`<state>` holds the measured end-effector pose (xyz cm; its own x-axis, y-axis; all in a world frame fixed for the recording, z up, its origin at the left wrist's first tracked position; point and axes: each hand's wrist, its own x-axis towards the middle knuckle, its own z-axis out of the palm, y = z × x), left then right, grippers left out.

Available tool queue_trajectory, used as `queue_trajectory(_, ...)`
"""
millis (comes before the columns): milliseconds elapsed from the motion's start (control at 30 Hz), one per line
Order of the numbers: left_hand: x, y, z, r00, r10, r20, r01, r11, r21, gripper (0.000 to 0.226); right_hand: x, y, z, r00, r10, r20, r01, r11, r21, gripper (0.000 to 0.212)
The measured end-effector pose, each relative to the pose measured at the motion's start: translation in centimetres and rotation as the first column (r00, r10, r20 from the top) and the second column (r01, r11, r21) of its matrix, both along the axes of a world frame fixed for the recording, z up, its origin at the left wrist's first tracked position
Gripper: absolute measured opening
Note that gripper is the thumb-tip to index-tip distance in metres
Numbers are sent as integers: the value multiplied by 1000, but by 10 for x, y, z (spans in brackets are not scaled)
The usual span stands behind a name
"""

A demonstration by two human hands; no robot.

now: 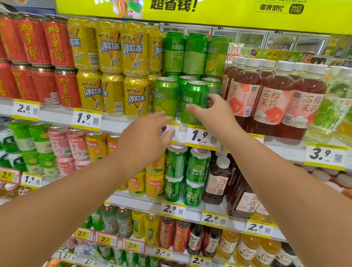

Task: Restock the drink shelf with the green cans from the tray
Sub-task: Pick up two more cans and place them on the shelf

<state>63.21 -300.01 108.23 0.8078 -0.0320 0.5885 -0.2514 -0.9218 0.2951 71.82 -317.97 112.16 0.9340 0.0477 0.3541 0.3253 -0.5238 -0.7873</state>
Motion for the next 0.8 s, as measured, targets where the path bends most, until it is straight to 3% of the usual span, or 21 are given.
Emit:
queue_trajectory(167,10,-4,-2,999,-34,-29,36,997,68,48,1,-2,0,1000,-1,10,1,1000,-21,82)
queue_trajectory(633,41,-1,8,982,124,-146,-104,986,133,61,-4,-1,-1,1000,6,-4,-6,1000,12,62)
queue_trajectory(800,48,-8,13,979,112,-170,-90,987,130,61,-3,-1,-1,1000,19,-1,-19,1000,20,61)
